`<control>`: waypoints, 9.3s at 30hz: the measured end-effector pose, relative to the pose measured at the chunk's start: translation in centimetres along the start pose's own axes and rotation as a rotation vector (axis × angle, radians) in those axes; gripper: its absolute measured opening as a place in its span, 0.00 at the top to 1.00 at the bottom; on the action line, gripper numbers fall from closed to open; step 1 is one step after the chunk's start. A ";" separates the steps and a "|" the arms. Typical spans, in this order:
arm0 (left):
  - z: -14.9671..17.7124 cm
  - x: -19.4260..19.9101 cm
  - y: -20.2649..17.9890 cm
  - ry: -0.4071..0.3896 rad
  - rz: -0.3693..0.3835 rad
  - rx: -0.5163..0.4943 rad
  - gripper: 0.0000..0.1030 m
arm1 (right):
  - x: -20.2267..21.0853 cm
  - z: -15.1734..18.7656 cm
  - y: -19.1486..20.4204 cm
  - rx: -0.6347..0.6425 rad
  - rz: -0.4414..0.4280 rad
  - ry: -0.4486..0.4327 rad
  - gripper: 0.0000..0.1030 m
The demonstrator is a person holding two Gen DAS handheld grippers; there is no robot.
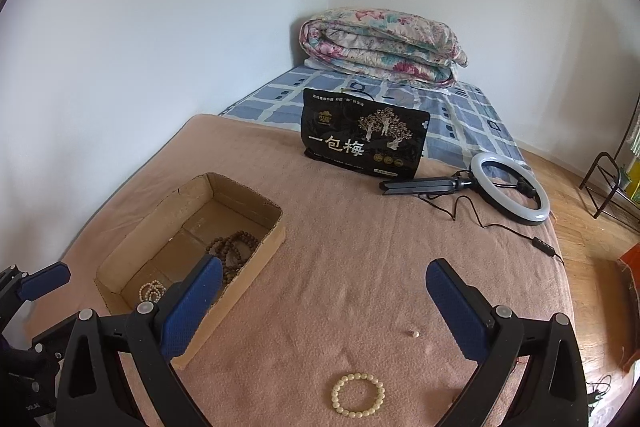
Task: Organize jewelry
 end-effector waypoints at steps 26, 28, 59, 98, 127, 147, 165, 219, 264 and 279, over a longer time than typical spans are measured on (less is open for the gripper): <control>2.0 -4.7 -10.5 0.105 0.119 -0.123 0.39 | 8.5 6.5 -16.4 -0.135 0.185 -0.113 0.00; 2.3 -5.4 -11.2 0.119 0.127 -0.129 0.39 | 8.8 7.2 -17.7 -0.145 0.197 -0.110 0.00; 8.6 -18.3 -16.6 0.392 0.170 -0.156 0.66 | -0.2 18.9 -23.6 -0.280 0.012 0.205 0.28; 8.2 -20.6 -15.9 0.385 0.123 -0.133 0.95 | -7.7 22.6 -21.2 -0.323 -0.082 0.430 0.88; 4.2 -11.3 -15.5 0.199 0.142 -0.174 0.95 | -1.7 17.9 -17.6 -0.224 -0.026 0.290 0.95; 1.1 -6.1 -8.2 0.094 0.096 -0.098 0.95 | 1.1 12.0 -9.8 -0.129 -0.086 0.203 0.95; -2.0 -4.8 2.3 0.038 0.006 0.012 0.95 | -0.4 6.2 -0.5 -0.034 -0.176 0.171 0.95; -3.9 -12.0 9.8 0.102 0.022 0.117 0.95 | -8.6 4.6 14.1 0.065 -0.460 0.274 0.65; -3.6 -5.8 3.0 0.032 0.014 0.066 0.36 | -0.3 5.3 0.3 -0.079 -0.218 0.035 0.00; -2.0 -7.7 -5.1 0.079 0.111 -0.013 0.36 | 2.5 8.6 -10.9 -0.180 -0.081 0.009 0.00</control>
Point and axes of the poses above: each gripper's, at about its wrist camera, not at the fingertips, and x roughly against the way its jaws point, y to its left, z to its underside, the point moved 10 cm from there along -x, roughly the way its jaws point, and after that the axes turned 7 degrees about y, right-handed, at the moved point
